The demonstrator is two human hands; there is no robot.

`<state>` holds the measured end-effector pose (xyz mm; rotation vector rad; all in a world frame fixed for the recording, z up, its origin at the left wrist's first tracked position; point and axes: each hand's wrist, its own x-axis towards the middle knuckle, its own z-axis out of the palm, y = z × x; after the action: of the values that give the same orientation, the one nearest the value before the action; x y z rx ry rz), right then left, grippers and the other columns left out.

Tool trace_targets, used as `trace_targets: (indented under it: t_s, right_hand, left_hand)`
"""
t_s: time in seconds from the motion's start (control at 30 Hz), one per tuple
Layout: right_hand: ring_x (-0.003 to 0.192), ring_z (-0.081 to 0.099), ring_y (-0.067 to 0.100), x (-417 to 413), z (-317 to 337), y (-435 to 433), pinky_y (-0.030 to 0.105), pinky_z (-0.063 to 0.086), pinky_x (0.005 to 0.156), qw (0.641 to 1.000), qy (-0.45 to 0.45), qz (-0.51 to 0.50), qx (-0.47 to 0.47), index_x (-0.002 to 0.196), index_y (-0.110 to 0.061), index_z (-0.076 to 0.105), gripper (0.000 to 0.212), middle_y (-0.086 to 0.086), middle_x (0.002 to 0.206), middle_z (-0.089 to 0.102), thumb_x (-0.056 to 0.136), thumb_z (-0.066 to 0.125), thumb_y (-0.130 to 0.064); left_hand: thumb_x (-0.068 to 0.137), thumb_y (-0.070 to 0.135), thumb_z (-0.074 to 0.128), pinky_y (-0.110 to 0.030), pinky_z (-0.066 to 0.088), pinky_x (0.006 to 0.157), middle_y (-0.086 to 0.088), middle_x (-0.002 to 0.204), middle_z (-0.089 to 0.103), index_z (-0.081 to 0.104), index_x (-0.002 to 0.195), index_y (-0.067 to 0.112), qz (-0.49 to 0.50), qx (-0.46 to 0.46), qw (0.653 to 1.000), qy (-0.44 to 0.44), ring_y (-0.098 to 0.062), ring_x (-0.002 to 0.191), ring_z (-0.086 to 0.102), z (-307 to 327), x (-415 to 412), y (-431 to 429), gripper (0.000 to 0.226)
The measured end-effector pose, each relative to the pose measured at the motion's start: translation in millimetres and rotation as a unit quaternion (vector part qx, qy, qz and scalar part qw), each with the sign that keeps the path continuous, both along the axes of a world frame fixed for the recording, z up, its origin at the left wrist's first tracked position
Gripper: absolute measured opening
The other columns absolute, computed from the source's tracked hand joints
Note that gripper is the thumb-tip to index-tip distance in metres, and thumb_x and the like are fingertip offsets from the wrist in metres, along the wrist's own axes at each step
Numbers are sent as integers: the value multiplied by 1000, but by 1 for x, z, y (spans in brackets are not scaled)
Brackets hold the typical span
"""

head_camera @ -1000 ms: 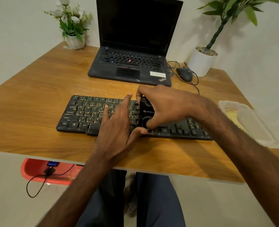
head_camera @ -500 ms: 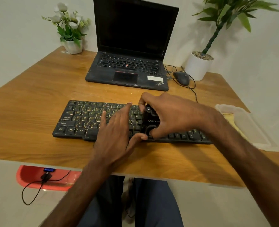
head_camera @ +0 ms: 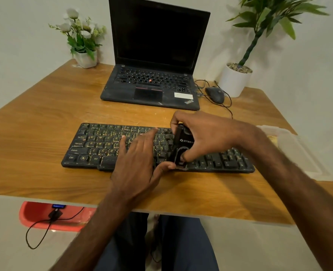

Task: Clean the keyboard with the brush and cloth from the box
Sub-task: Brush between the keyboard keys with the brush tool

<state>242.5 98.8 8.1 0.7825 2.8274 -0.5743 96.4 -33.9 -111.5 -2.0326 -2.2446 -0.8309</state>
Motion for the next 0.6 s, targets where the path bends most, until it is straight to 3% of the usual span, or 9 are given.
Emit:
trace_targets:
  t_s: [0.1, 0.23, 0.3, 0.4, 0.5, 0.6]
  right_hand:
    - [88, 59, 5, -4, -3, 21, 15, 46, 61, 999, 24, -31, 19, 115, -26, 40, 61, -10, 101, 56, 72, 83, -30]
    - [93, 61, 20, -8, -9, 50, 27, 50, 69, 977, 46, -74, 193, 118, -20, 38, 64, -1, 99, 57, 72, 82, -32]
    - [92, 61, 22, -9, -13, 48, 30, 51, 69, 973, 36, -64, 221, 117, -21, 37, 63, 0, 99, 58, 73, 81, -32]
    - [88, 61, 19, -2, -9, 32, 35, 55, 68, 979, 45, -30, 196, 114, -25, 37, 62, -2, 98, 59, 71, 81, -34]
    - [85, 60, 11, 7, 0, 12, 28, 54, 62, 986, 50, -15, 159, 115, -27, 36, 63, -7, 96, 57, 71, 81, -35]
    - [79, 62, 5, 3, -3, -4, 22, 53, 56, 997, 71, 5, 34, 113, -25, 39, 60, -7, 94, 59, 71, 83, -26]
  left_hand:
    - [87, 84, 7, -62, 17, 119, -14, 149, 47, 28, 152, 5, -3, 0, 1000, -1, -26, 137, 46, 1, 0, 0, 104]
    - [86, 85, 6, -62, 15, 119, -14, 152, 44, 26, 153, 5, 1, 1, 1000, -4, -25, 139, 44, 2, 0, 0, 106]
    - [86, 85, 6, -61, 15, 119, -14, 152, 44, 26, 153, 5, 0, 1, 1000, -7, -26, 139, 44, 1, 0, 0, 106]
    - [90, 81, 11, -61, 17, 118, -14, 148, 48, 27, 151, 6, -2, 9, 1000, 3, -26, 137, 47, -1, 0, 0, 99]
    - [90, 80, 11, -61, 18, 118, -14, 148, 49, 27, 151, 5, -5, 14, 1000, 4, -26, 135, 48, -2, 0, 0, 97]
    - [88, 81, 7, -60, 16, 120, -14, 149, 47, 25, 152, 5, -11, 20, 1000, -8, -24, 137, 46, -1, -1, 0, 101]
